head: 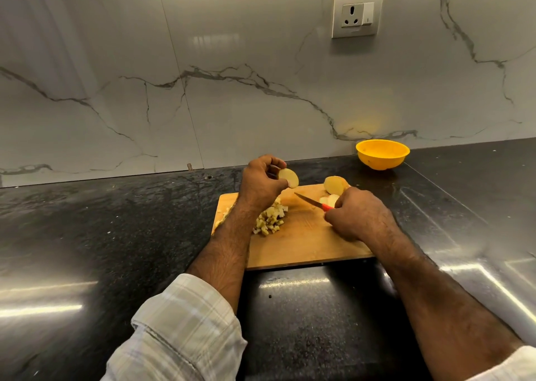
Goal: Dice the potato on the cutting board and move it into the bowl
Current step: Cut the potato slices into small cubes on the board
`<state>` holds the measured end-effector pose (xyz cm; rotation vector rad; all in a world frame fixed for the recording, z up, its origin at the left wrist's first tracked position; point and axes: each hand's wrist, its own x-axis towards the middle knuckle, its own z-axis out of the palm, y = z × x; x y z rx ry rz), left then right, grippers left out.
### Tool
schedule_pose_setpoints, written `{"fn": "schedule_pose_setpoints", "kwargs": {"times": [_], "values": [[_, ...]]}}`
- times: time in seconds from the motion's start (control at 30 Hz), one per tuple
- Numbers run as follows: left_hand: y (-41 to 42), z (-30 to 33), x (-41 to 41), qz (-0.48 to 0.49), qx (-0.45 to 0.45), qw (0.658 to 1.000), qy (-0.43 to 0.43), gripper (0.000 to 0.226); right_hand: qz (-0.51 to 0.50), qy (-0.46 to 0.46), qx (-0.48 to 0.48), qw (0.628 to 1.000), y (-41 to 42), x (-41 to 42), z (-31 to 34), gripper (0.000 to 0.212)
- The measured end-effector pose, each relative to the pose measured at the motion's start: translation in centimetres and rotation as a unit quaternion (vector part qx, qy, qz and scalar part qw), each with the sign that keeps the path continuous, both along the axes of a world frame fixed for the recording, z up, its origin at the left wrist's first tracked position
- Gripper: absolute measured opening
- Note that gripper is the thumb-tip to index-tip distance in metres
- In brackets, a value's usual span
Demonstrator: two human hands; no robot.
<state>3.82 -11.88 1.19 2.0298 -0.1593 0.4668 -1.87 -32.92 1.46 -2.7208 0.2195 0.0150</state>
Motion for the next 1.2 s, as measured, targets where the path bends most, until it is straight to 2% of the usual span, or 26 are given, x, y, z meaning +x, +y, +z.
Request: {"fn": "schedule_pose_setpoints", "kwargs": {"times": [0.23,0.37,0.57,0.7,0.8,0.87,0.93,1.07,1.2], "values": [[0.0,0.2,-0.2,-0.003,-0.011,1.0,0.003,0.027,0.059,0.009,-0.054,0.997,0.0,-1.3,1.1,0.048],[0.0,0.4,-0.4,-0.016,-0.024,1.0,0.006,0.029,0.078,-0.013,-0.075,0.994,0.1,-1.9,1.6,0.044],[-0.1,0.4,-0.5,-0.028,-0.003,1.0,0.01,0.03,0.054,0.017,-0.074,0.996,-0.5,-1.4,1.7,0.038],[-0.5,0.3,-0.7,-0.055,0.012,0.997,0.046,0.029,0.011,-0.007,-0.085,0.996,-1.0,-1.2,1.7,0.042],[-1.1,0.4,-1.1,-0.095,0.014,0.992,0.085,0.025,0.006,-0.033,-0.067,0.997,-0.9,-1.3,1.8,0.033],[-1.5,0.2,-1.4,-0.101,0.052,0.989,0.094,0.022,0.016,-0.037,-0.054,0.998,-0.4,-1.3,1.7,0.029],[-1.8,-0.1,-1.3,-0.086,0.133,0.984,0.083,0.023,0.03,-0.035,-0.059,0.997,0.3,-1.6,1.4,0.03],[-2.2,-0.3,-1.4,-0.046,0.333,0.938,0.083,0.023,0.051,-0.023,-0.063,0.996,1.1,-2.0,1.0,0.034],[-1.9,-0.4,-0.9,-0.062,0.369,0.921,0.112,0.025,0.066,-0.014,-0.057,0.996,1.5,-2.2,1.1,0.04]]}}
